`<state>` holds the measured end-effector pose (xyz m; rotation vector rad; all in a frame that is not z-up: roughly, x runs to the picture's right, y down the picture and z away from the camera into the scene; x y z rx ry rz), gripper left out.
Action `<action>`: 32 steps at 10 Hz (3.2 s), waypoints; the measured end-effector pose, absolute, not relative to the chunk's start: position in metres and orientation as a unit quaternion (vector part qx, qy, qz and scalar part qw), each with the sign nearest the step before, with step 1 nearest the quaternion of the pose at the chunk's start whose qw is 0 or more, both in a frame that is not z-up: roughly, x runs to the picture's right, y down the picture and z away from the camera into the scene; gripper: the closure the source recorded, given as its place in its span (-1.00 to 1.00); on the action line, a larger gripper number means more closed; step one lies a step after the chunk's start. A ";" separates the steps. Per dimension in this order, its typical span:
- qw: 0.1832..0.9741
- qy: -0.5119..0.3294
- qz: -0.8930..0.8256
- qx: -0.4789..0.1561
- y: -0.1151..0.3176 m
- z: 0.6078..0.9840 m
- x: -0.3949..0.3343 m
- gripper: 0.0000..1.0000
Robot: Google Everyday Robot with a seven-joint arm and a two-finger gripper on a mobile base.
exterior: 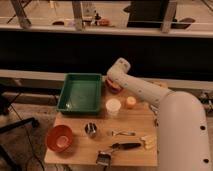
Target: Place pepper in purple bowl
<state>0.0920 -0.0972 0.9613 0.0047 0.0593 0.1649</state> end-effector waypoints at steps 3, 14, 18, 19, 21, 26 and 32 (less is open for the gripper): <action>0.996 0.035 0.078 0.008 -0.098 0.961 0.098 -0.20; 0.996 0.049 0.066 0.026 -0.104 0.958 0.114 0.50; 0.996 0.055 0.062 0.034 -0.105 0.956 0.119 0.54; 0.996 0.057 0.061 0.035 -0.106 0.955 0.121 0.54; 0.996 0.061 0.058 0.038 -0.107 0.954 0.123 0.54; 0.995 0.067 0.054 0.046 -0.110 0.951 0.124 0.68; 0.994 0.077 0.047 0.055 -0.114 0.947 0.126 0.78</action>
